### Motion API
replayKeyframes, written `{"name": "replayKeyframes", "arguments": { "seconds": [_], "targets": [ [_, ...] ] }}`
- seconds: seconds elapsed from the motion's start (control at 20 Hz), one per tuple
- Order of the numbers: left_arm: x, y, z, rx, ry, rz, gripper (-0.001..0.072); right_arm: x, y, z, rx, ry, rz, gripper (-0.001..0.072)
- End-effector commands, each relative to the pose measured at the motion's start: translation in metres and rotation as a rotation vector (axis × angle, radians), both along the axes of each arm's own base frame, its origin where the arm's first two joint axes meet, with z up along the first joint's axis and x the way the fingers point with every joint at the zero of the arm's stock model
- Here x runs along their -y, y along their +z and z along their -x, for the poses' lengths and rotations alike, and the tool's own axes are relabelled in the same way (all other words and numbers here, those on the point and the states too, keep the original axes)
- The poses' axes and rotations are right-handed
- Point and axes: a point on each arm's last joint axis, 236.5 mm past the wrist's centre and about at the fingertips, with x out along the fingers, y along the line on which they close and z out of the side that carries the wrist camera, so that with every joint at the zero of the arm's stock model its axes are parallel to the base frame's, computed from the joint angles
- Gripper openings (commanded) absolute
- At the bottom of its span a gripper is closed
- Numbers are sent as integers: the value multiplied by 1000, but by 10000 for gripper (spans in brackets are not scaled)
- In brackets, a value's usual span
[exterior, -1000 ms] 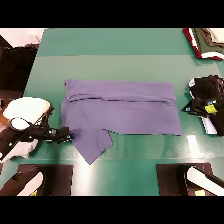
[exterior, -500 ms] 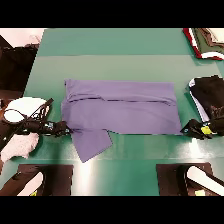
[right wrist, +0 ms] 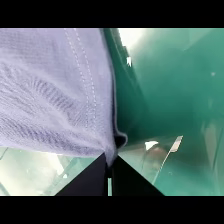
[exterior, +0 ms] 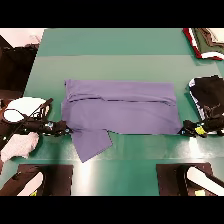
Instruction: Fold the shirts.
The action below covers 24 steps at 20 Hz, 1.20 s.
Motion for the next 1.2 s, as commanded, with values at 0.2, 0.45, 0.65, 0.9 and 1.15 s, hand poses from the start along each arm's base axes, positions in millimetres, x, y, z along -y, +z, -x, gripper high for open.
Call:
{"name": "replayKeyframes", "arguments": {
  "seconds": [0.2,0.45,0.65,0.9,1.15],
  "targets": [
    [-2,-1,43,-128,-132,-16,24,22,26,24,-27,87,128,16],
    [13,38,66,-93,-200,56,25,57,84,46,-4,114,349,16],
    [19,90,4,151,-122,78,25,45,117,3,210,66,325,16],
    [-6,143,-81,477,61,-16,26,34,129,-55,307,58,230,16],
    [-17,112,-116,431,134,-27,27,19,113,-104,283,155,198,16]
  ]
}}
